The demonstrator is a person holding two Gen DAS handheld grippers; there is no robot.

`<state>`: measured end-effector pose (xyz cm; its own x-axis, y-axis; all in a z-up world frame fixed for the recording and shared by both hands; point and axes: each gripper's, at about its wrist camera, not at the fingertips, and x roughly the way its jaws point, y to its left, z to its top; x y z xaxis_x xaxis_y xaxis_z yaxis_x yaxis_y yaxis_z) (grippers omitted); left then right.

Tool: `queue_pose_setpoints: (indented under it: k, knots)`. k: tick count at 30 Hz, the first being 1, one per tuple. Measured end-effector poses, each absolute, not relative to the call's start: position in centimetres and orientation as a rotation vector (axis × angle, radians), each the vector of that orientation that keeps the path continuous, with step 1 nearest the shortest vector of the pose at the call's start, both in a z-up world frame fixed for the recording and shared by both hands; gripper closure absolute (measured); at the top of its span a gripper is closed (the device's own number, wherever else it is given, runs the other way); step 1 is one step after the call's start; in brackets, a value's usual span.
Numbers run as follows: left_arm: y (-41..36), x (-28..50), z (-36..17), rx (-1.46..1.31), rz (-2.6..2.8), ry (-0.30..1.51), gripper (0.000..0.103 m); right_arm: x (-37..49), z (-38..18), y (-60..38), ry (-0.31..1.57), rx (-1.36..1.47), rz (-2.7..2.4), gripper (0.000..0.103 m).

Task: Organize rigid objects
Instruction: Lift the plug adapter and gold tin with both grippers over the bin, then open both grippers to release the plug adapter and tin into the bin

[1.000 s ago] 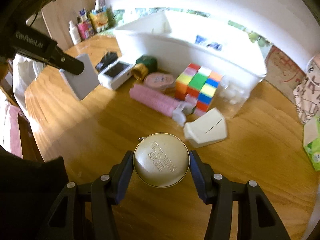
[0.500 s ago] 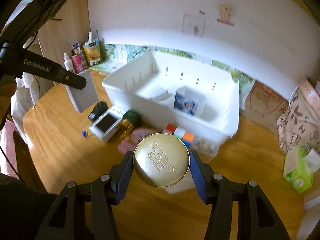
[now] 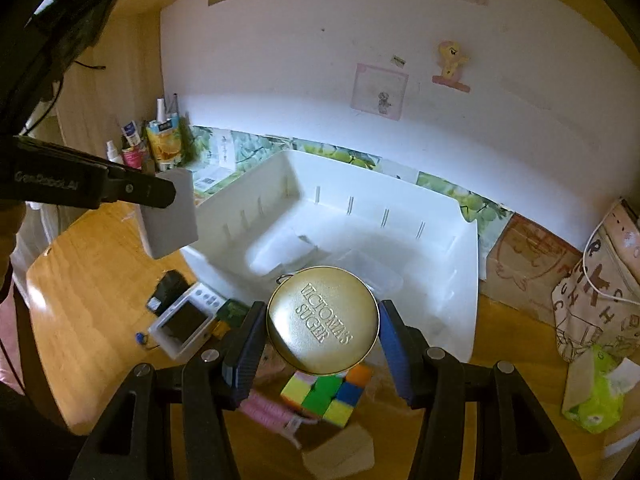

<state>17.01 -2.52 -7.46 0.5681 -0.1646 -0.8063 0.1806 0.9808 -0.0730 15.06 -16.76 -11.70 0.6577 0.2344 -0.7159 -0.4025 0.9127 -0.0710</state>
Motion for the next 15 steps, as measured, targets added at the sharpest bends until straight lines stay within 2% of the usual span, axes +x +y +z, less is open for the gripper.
queue_pose_setpoints:
  k: [15]
  knots:
    - [-4.1,20.2,-8.4,0.009,-0.273,0.795,0.073,19.7,-15.8,-17.1,0.82,-0.228,0.306,0.047]
